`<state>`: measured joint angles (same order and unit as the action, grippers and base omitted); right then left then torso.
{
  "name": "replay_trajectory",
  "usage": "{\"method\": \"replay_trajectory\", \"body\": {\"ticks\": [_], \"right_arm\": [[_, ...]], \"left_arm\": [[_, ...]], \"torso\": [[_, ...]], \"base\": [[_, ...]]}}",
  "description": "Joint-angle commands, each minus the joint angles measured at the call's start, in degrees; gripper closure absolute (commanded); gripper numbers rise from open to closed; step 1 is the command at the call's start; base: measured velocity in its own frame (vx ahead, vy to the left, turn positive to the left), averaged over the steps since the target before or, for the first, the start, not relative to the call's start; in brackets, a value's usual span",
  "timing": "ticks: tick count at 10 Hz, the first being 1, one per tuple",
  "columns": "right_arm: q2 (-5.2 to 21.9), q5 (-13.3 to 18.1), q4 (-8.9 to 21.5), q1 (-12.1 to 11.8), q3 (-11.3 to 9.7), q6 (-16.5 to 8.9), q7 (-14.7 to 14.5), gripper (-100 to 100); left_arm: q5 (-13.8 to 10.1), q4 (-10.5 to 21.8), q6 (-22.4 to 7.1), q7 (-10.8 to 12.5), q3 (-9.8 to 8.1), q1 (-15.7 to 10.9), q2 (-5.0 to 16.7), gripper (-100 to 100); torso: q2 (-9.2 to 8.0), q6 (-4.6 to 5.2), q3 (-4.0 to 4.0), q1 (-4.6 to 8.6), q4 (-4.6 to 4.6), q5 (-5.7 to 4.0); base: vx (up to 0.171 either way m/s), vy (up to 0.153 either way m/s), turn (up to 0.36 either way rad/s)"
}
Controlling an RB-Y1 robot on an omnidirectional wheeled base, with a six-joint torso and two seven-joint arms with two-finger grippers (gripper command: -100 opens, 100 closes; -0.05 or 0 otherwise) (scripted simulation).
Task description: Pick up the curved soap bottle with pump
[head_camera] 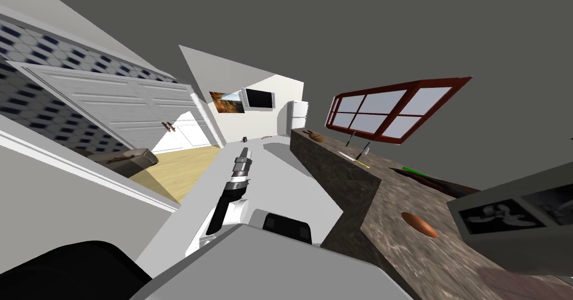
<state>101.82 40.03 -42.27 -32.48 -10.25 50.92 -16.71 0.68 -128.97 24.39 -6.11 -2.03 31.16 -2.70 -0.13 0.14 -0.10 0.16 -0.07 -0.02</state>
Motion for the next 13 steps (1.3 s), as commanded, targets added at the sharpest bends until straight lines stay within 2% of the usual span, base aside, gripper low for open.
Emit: {"method": "replay_trajectory", "body": {"ticks": [1,2,3,4,6,8,9,10,11,13], "right_arm": [[-0.7,2.9,1.2,2.9,-1.3,0.9,1.0,100],[-0.7,3.1,1.2,4.3,-1.3,0.9,1.0,100],[-0.7,3.1,1.2,4.4,-1.3,0.9,1.0,100],[0.5,4.3,-1.5,4.6,-0.9,0.1,3.2,100],[0.5,4.3,-1.5,4.6,-0.9,0.1,3.2,100],[2.8,6.6,-5.9,5.0,-0.2,-1.4,7.1,100],[2.8,6.6,-6.6,5.6,-0.2,-1.4,7.5,100],[2.8,6.6,-6.8,5.0,-0.2,-1.4,7.5,100],[3.9,7.8,-9.3,5.1,0.2,-2.2,9.6,100],[3.9,7.8,-9.5,5.1,0.2,-2.2,9.6,100]], "left_arm": [[0.0,0.0,0.0,0.0,0.0,0.0,0.0,0],[0.0,0.0,0.0,0.0,0.0,0.0,0.0,0],[0.0,0.0,0.0,0.0,0.0,0.0,0.0,0],[0.0,0.0,0.0,0.0,0.01,0.0,0.0,0],[0.0,0.0,0.0,0.0,0.0,0.0,0.0,0],[0.0,0.0,0.0,0.0,0.0,0.0,0.0,0],[0.0,0.0,0.0,0.0,0.0,0.0,0.0,0],[0.0,0.0,0.0,0.0,0.0,0.0,0.0,0],[0.0,0.0,0.0,0.0,0.01,0.0,0.0,0],[0.0,0.0,0.0,0.0,0.0,0.0,0.0,0]], "torso": [[0.0,0.0,0.0,0.0,0.0,0.0],[-0.04,0.02,-0.03,0.05,-0.02,-0.02],[-0.02,-0.06,-0.02,0.02,-0.03,-0.01],[0.02,-0.1,-0.01,-0.01,-0.03,0.01],[0.0,-0.06,-0.02,0.04,-0.04,0.01],[0.0,-0.06,-0.02,0.06,-0.03,0.01],[-0.02,-0.02,-0.03,0.13,-0.05,0.01],[-0.01,-0.12,-0.03,0.08,-0.04,0.02],[0.03,-0.14,0.0,0.03,-0.03,0.02],[0.01,-0.09,-0.01,0.03,-0.03,0.04]], "base": [[-0.006,-0.024,-0.071],[-0.001,-0.014,-0.01],[-0.002,-0.005,0.012],[-0.004,-0.019,-0.116],[-0.003,-0.013,-0.035],[-0.008,-0.027,-0.165],[-0.008,-0.025,-0.069],[-0.006,-0.014,0.027],[-0.005,-0.022,-0.106],[-0.002,-0.015,-0.036]]}}
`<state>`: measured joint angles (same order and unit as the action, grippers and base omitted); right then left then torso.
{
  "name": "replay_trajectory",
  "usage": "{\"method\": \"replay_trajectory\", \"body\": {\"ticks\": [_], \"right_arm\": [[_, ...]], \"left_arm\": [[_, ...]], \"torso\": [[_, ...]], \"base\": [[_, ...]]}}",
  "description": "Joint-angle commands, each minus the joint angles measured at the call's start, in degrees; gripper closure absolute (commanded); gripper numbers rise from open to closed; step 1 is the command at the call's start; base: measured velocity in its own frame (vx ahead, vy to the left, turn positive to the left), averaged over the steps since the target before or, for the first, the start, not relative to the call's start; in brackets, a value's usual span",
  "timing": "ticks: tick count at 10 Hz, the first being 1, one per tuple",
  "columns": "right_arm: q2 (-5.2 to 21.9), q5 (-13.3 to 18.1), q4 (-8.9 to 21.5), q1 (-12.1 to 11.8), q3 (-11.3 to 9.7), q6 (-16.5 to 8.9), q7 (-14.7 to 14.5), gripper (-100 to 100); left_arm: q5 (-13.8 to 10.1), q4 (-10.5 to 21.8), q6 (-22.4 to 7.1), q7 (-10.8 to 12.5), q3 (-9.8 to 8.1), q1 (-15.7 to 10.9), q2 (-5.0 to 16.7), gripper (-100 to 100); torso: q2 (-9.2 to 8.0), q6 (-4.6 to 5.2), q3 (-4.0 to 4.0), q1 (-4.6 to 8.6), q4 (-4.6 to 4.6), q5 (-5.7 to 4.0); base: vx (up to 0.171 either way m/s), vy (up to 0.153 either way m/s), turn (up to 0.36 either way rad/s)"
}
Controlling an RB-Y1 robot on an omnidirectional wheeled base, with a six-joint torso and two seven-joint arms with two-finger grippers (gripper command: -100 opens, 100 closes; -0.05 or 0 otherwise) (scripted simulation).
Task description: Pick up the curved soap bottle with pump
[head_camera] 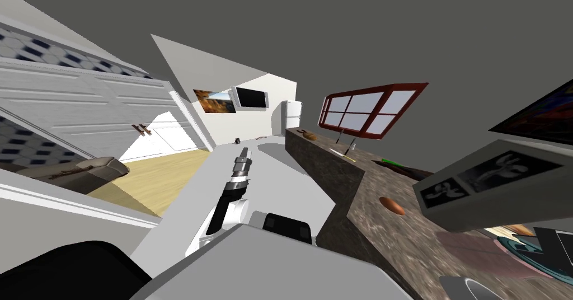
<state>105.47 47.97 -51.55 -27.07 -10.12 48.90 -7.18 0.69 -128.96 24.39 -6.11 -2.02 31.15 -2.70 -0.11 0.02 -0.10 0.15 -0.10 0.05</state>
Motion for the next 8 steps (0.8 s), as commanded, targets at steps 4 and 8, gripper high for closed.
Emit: {"method": "replay_trajectory", "body": {"ticks": [4,8], "right_arm": [[1.4,1.0,-3.0,-0.1,0.5,-0.9,2.2,100],[4.8,4.5,-10.7,0.4,1.7,-3.2,8.7,100]], "left_arm": [[0.0,0.0,0.0,0.0,0.0,0.0,0.0,0],[0.0,0.0,0.0,0.0,0.0,0.0,0.0,0]], "torso": [[-0.01,-0.01,-0.01,-0.05,-0.01,0.04],[-0.05,-0.01,-0.03,-0.02,-0.01,0.06]], "base": [[-0.003,-0.012,-0.042],[-0.005,-0.031,-0.132]]}}
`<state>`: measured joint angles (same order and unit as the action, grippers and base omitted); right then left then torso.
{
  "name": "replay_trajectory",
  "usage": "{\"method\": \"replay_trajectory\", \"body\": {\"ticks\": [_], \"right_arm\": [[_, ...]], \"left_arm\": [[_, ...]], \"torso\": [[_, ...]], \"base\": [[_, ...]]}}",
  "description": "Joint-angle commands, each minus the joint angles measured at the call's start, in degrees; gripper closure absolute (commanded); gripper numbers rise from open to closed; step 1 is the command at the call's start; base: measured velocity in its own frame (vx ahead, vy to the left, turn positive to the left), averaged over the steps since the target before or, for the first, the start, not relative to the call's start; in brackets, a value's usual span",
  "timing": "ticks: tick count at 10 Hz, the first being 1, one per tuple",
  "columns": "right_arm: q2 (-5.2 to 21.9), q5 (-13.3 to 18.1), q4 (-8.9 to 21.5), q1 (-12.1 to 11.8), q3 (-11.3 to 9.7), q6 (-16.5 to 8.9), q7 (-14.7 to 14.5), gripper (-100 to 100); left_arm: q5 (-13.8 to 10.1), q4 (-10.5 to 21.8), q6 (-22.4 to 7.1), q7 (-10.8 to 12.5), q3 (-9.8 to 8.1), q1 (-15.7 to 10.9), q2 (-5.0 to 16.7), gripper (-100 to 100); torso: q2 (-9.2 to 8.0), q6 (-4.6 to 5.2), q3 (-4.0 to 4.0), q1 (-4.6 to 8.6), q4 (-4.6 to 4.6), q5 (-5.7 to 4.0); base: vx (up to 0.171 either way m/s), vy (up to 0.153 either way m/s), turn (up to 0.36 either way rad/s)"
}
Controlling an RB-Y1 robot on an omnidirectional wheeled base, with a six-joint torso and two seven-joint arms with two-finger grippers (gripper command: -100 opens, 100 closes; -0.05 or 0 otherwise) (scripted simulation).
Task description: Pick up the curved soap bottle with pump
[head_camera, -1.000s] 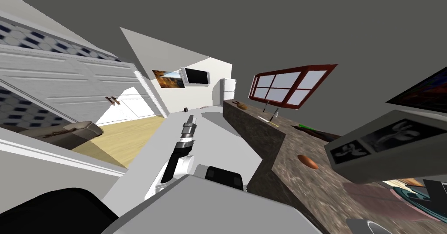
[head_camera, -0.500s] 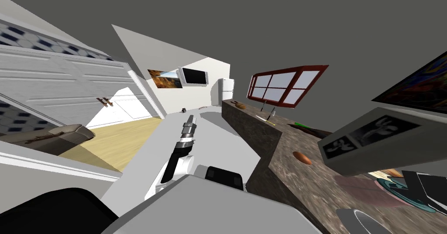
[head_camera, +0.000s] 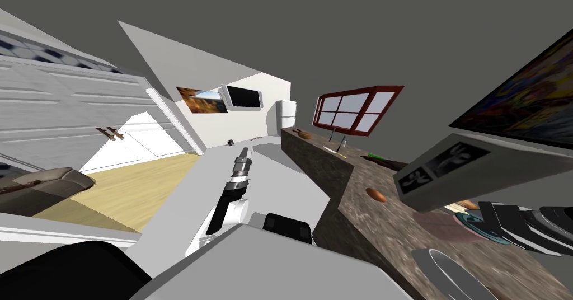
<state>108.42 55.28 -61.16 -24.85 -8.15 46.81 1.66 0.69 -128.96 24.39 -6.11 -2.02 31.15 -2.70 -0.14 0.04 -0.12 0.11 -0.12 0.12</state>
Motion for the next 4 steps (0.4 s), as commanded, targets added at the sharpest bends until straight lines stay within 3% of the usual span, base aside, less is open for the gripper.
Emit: {"method": "replay_trajectory", "body": {"ticks": [1,2,3,4], "right_arm": [[1.9,-2.8,-1.4,-1.8,-0.3,-1.1,-0.1,100],[3.0,-1.6,-4.0,-1.6,0.1,-1.9,2.0,100],[1.9,-0.6,-2.8,-1.0,0.3,-1.0,1.7,100],[2.0,-0.4,-3.0,-0.9,0.3,-1.1,2.1,0]], "left_arm": [[0.0,0.0,0.0,0.0,0.0,0.0,0.0,0],[0.0,0.0,0.0,0.0,0.0,0.0,0.0,0],[0.0,0.0,0.0,0.0,0.0,0.0,0.0,0],[0.0,0.0,0.0,0.0,0.01,0.0,0.0,0]], "torso": [[0.0,0.0,0.0,0.0,0.0,0.0],[0.0,-0.02,0.0,-0.05,0.01,0.02],[0.0,-0.01,0.0,-0.07,0.0,0.05],[0.01,-0.02,0.01,-0.1,0.01,0.04]], "base": [[-0.005,-0.018,-0.049],[-0.007,-0.023,-0.115],[-0.003,-0.01,-0.023],[0.0,0.0,0.0]]}}
